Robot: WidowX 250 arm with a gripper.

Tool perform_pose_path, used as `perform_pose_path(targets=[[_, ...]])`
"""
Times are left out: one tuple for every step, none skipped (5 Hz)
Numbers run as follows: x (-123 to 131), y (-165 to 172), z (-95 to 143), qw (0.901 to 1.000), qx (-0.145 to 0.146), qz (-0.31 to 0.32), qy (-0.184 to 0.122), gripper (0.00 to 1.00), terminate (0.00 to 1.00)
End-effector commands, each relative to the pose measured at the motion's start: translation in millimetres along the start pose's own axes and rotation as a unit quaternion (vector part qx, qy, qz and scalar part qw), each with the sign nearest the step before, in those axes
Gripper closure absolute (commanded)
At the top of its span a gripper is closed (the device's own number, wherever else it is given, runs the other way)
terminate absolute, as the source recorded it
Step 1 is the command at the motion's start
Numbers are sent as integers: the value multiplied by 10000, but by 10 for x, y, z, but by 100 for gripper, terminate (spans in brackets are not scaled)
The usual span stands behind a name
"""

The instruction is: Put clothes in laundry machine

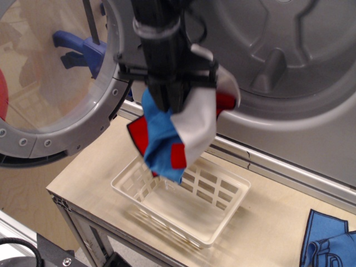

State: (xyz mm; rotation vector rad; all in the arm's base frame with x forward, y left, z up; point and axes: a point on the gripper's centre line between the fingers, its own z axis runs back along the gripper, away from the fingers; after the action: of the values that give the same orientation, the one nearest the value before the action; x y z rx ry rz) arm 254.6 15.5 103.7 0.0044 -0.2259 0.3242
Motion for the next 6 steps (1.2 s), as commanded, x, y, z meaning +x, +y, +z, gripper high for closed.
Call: perform_pose_path(targets=[[390, -252, 589, 9912, -572, -1, -1192, 100, 0], [746, -400, 590, 9851, -681, 128, -1571, 100, 0], [976, -513, 524, 9779, -725, -120, -1958, 100, 0], [978, -571, 419, 9708, -691, -551, -2231, 100, 0], [1047, -626, 326, 9628, -748, -1091, -2354, 100, 0], [1244, -599, 194, 9627, -667, -1027, -2411, 100, 0]])
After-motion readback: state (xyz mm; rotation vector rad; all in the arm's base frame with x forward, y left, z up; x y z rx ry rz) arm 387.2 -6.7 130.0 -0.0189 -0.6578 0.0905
